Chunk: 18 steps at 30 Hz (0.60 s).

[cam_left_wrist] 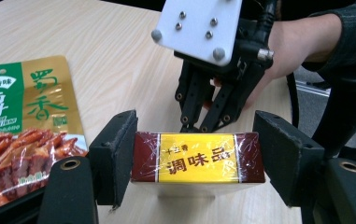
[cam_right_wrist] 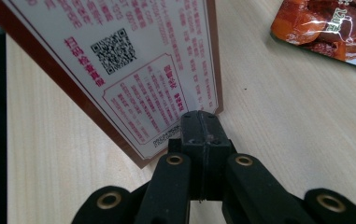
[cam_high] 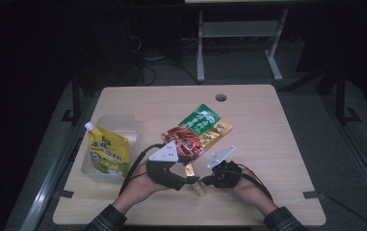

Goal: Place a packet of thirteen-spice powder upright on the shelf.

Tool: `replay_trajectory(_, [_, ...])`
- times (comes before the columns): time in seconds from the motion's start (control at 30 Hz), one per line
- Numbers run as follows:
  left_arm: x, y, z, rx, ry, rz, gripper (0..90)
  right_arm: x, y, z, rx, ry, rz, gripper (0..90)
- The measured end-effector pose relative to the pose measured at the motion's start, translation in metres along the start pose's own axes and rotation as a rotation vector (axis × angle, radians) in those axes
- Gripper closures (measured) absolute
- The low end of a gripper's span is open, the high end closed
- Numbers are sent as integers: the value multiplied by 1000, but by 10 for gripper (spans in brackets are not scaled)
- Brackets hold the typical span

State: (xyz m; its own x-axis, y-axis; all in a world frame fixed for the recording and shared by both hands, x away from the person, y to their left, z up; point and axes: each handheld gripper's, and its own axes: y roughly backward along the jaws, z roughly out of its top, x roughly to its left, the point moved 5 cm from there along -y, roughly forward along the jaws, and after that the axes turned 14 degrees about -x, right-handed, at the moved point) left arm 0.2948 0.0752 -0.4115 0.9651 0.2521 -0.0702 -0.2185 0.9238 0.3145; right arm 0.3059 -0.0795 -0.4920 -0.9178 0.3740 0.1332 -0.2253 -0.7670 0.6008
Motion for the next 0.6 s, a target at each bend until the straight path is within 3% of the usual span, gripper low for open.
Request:
replay_trajectory(0.23, [0,-16,5,-4,-13,-4,319,-2,-3,0,-14,7,-1,900])
replay_trajectory(0.53, [-2,-13,5,0,-15,-4,313,-1,-1,1,-21,5,-6,899])
replay_trajectory(0.57, [-3,-13,4,-2,-13,-5,309,1,0,1,-20,-30,-8,899])
replay_trajectory(0.6, [-3,-13,5,-2,-10,-8,305,0,1,1,-21,-20,-9,899])
